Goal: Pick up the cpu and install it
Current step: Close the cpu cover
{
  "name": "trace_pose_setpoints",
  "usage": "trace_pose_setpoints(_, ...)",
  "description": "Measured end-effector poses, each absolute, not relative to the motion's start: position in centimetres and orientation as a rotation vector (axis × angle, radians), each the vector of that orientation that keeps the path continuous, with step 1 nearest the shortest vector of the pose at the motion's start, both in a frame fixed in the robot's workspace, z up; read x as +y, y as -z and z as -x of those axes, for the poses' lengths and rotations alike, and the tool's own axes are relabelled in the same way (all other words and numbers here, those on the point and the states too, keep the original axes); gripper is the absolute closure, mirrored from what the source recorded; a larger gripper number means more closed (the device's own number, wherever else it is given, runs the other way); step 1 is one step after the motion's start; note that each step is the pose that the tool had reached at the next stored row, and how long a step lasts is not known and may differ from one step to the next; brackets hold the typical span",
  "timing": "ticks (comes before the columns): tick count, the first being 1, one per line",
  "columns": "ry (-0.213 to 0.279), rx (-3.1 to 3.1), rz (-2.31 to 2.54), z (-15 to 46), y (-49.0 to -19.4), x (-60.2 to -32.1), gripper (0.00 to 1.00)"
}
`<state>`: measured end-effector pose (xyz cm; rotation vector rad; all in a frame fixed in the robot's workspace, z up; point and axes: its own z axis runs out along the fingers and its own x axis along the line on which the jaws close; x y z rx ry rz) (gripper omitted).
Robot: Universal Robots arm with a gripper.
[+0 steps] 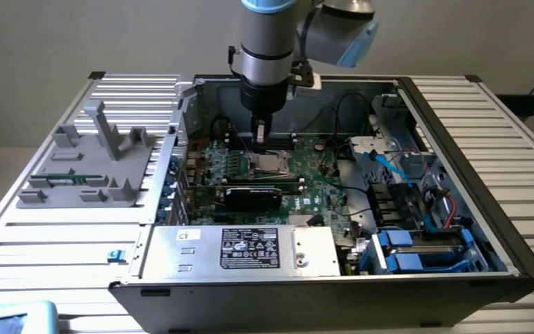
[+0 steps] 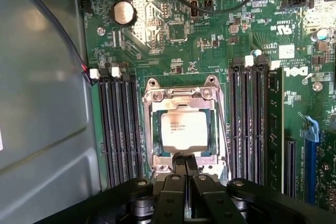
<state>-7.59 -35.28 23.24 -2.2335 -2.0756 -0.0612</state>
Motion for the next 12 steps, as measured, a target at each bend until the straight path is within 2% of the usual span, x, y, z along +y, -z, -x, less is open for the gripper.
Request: trace_pose_setpoints(12, 0.113, -2.098, 2.253, 9.2, -21.8, -35.3, 0.88)
